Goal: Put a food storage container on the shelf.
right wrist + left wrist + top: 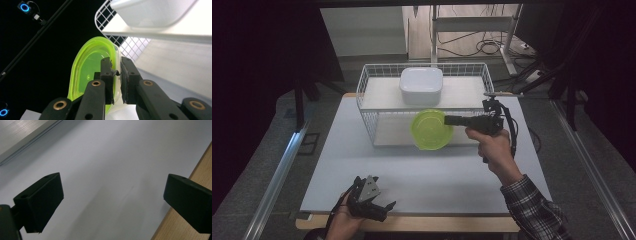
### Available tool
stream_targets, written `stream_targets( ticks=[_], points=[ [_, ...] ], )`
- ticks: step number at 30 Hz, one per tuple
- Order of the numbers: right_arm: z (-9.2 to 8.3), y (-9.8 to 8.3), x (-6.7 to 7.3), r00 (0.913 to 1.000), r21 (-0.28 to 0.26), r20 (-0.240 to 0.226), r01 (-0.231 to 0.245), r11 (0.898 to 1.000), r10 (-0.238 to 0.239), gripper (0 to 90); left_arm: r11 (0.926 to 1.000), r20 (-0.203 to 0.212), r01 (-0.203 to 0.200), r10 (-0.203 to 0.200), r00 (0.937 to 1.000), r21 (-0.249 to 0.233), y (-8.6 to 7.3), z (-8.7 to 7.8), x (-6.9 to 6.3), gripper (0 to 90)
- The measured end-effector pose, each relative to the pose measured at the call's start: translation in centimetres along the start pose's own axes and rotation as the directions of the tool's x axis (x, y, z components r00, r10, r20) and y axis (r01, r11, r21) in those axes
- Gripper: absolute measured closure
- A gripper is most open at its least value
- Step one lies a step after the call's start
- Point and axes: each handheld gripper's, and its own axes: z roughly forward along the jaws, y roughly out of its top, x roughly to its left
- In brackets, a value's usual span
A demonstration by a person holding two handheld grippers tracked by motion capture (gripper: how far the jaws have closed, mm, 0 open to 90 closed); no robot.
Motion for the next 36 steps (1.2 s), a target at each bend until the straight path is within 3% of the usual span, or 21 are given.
stream_targets(
  ticks=[14,23,36],
  points=[
    [0.3,3.5,1.7,0.9999,-0.050,-0.004,0.016,0.999,-0.016,81.7,1.0000,0.006,-0.004,0.004,1.0000,0.003,0.0,0.0,0.0,2.6],
    [0.7,5.9,2.6,0.9992,-0.100,0.033,0.026,0.995,-0.023,81.7,1.0000,0.010,-0.002,0.002,0.9999,0.001,0.0,0.0,0.0,2.6],
    [1.7,9.6,2.8,0.9956,-0.186,0.094,0.015,0.982,0.003,81.6,1.0000,0.015,0.003,-0.003,0.9999,-0.001,0.0,0.0,0.0,2.7]
  ],
)
